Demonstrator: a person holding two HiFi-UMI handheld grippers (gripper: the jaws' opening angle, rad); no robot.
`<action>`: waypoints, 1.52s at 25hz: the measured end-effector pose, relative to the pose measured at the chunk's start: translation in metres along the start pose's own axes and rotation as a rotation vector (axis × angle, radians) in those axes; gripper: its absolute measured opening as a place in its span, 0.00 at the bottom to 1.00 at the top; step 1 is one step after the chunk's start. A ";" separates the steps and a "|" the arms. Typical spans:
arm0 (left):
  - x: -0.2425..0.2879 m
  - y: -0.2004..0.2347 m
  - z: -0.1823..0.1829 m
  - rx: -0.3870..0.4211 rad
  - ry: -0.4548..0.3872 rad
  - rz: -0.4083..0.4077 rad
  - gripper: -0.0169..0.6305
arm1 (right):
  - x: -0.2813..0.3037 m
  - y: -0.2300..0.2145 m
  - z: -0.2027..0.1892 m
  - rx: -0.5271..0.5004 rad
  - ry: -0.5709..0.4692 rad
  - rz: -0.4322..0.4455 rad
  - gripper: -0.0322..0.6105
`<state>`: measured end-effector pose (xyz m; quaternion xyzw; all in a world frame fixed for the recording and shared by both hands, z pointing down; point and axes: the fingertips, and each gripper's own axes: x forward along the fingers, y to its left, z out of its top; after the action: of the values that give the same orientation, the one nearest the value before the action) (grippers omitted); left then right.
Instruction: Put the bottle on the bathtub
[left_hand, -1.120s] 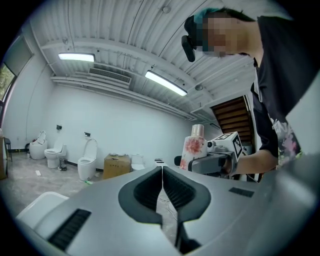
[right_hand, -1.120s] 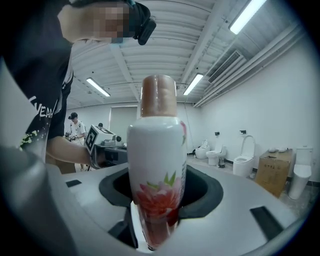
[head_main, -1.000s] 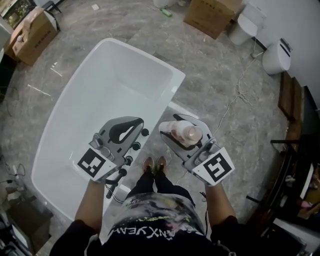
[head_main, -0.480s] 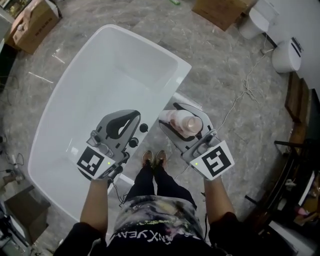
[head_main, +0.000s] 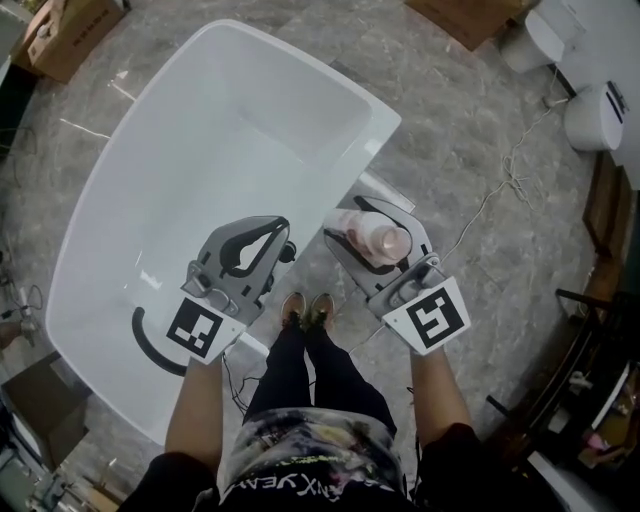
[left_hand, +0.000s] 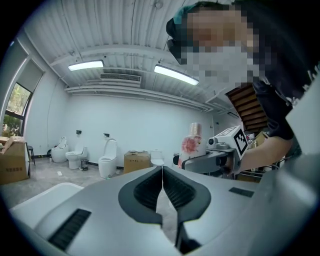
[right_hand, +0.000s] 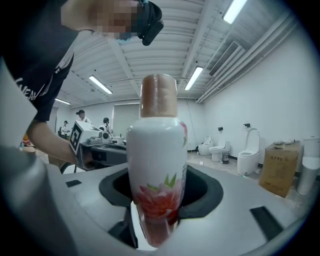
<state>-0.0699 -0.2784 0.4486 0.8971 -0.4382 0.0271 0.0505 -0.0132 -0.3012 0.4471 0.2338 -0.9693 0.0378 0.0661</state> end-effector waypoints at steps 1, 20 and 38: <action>0.002 0.000 -0.005 0.003 -0.002 0.005 0.06 | 0.000 -0.001 -0.006 0.002 -0.001 0.001 0.39; 0.017 0.030 -0.112 -0.015 -0.003 0.065 0.06 | 0.046 -0.016 -0.125 -0.036 0.020 -0.006 0.39; 0.008 0.048 -0.182 -0.032 0.013 0.078 0.06 | 0.092 -0.006 -0.226 -0.050 0.073 -0.005 0.39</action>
<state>-0.1036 -0.2937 0.6335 0.8781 -0.4729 0.0279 0.0668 -0.0669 -0.3246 0.6843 0.2330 -0.9663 0.0221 0.1072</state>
